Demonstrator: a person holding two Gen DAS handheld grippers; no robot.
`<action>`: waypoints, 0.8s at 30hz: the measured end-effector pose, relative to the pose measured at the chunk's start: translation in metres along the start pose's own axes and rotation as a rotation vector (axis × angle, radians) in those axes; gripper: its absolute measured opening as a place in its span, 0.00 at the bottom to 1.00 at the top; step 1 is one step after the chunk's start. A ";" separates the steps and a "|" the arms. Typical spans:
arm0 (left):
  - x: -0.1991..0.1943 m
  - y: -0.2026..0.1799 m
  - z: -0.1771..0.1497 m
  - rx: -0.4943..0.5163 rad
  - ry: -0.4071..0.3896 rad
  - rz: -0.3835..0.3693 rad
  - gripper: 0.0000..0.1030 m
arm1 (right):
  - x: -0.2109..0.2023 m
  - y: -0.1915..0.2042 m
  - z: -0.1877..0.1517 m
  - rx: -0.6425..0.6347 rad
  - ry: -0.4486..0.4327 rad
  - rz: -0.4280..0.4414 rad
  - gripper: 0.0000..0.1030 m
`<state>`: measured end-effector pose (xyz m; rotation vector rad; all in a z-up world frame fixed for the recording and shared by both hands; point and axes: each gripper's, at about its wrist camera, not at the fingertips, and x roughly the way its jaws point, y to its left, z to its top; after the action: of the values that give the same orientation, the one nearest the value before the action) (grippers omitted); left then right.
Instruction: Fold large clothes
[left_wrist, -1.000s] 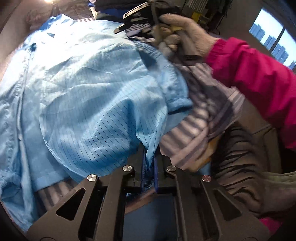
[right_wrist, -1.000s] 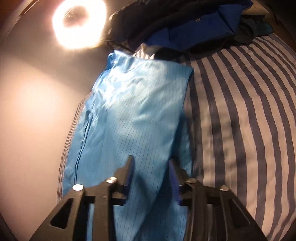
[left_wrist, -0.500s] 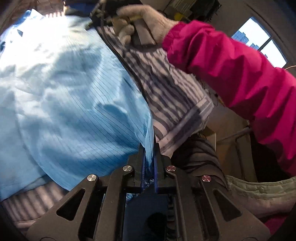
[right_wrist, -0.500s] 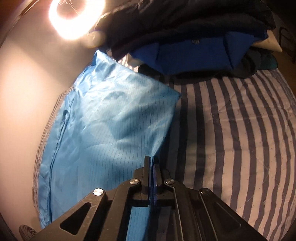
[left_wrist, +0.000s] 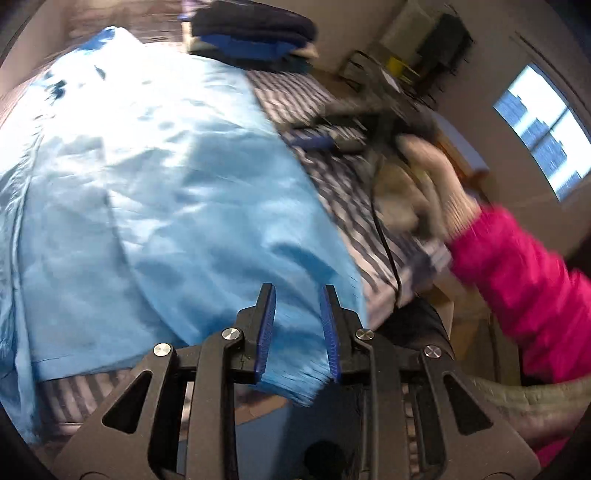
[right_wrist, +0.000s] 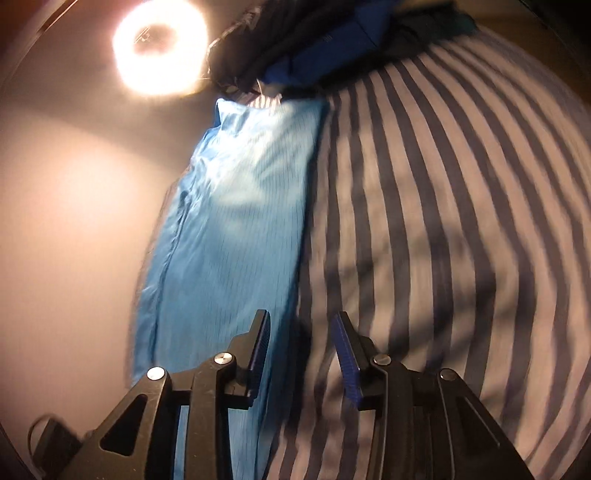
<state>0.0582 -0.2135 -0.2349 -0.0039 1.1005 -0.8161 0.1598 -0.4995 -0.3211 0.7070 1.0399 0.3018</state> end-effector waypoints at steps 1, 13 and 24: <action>0.002 0.002 0.001 -0.016 -0.003 0.011 0.24 | -0.002 -0.002 -0.010 0.020 -0.002 0.031 0.37; 0.052 -0.024 0.040 -0.013 0.017 0.019 0.46 | 0.014 0.018 -0.036 -0.001 0.065 0.064 0.02; 0.101 -0.042 0.073 -0.042 0.074 0.108 0.56 | -0.017 0.044 -0.012 -0.127 0.007 -0.029 0.40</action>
<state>0.1113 -0.3310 -0.2629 0.0510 1.1775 -0.7010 0.1455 -0.4713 -0.2838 0.5766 1.0276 0.3426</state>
